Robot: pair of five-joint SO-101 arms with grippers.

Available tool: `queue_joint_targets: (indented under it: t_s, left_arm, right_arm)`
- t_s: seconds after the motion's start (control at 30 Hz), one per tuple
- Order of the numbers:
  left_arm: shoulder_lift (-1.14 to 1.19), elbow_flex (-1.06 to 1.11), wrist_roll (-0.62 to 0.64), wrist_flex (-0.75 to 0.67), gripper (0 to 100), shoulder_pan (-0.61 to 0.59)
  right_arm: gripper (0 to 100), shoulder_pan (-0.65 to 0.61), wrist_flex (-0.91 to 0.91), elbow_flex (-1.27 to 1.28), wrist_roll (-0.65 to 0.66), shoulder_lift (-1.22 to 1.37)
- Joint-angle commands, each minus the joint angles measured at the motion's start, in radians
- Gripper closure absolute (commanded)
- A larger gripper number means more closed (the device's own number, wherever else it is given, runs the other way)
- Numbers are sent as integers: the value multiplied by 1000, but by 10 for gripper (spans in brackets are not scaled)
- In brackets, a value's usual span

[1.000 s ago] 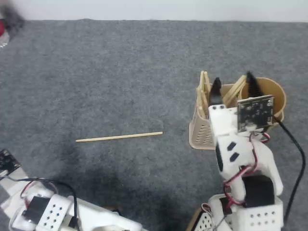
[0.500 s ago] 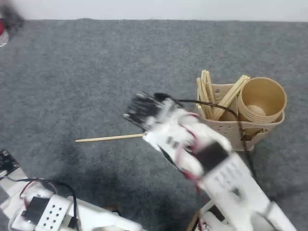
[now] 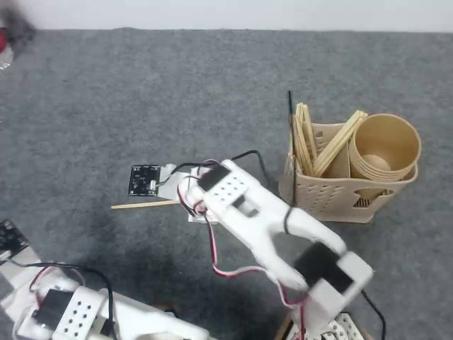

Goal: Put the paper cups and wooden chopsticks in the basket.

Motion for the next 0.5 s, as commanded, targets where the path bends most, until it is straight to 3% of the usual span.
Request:
queue_joint_targets:
  t_s: [0.0,0.3,0.47]
  left_arm:
    - [-11,-5,-6,-20,892,0]
    - [-11,-5,-6,-18,892,0]
    - [-11,-4,-6,-18,892,0]
  right_arm:
    - [815,-2,2,-101,35,65]
    - [819,-1,28,-183,109,194]
    - [998,-5,38,-181,109,196]
